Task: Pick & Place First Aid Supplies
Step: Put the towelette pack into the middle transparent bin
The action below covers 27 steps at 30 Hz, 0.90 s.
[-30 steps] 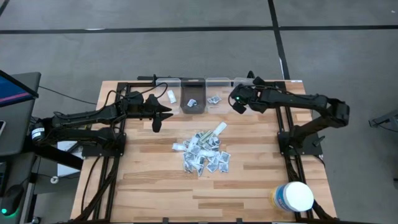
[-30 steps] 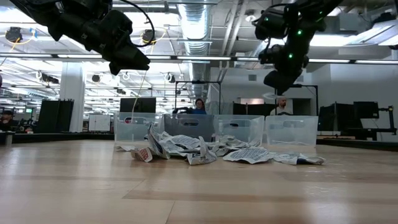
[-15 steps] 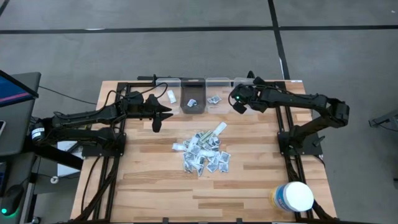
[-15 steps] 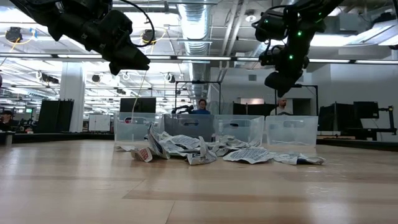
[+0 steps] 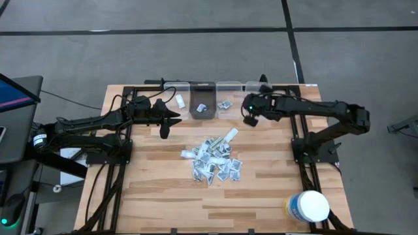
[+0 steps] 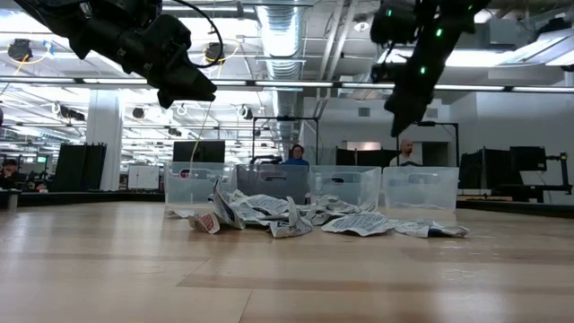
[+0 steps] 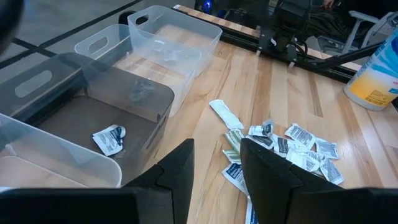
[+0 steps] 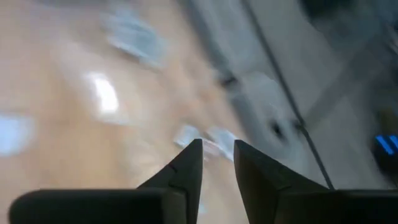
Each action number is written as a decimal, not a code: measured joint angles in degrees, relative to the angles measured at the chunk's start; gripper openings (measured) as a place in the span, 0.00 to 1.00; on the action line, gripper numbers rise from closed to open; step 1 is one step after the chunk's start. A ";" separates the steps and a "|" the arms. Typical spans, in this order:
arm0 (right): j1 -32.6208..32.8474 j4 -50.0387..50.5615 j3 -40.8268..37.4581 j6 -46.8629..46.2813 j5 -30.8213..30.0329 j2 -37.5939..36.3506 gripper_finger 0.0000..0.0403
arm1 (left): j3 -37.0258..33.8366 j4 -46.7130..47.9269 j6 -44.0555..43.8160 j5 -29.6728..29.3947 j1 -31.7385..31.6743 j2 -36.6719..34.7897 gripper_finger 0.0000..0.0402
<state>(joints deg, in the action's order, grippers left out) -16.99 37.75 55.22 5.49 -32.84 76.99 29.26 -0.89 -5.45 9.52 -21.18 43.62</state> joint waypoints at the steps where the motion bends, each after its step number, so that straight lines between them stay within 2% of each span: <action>1: 1.22 -0.91 0.00 2.37 3.66 -0.64 0.20 | 0.00 0.00 0.00 -0.02 0.00 0.00 0.33; 5: 5.76 -3.88 0.02 9.81 21.92 -2.89 0.18 | 0.00 0.00 0.02 -0.02 -0.01 0.00 0.33; 8: 8.38 -4.10 0.02 12.05 29.21 -2.72 0.17 | 0.00 0.00 0.12 -0.01 0.00 0.00 0.33; 12: 11.65 -4.95 0.04 12.63 31.84 -0.89 0.17 | 0.00 0.01 0.57 0.00 -0.01 0.00 0.33; 27: 18.52 -9.35 -0.05 17.22 31.34 14.40 0.17 | -3.03 -0.03 -0.94 1.48 1.00 0.04 0.33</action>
<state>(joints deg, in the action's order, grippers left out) 1.54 28.39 55.17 22.71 -1.50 91.38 26.23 -0.92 -6.39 11.00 -20.18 43.66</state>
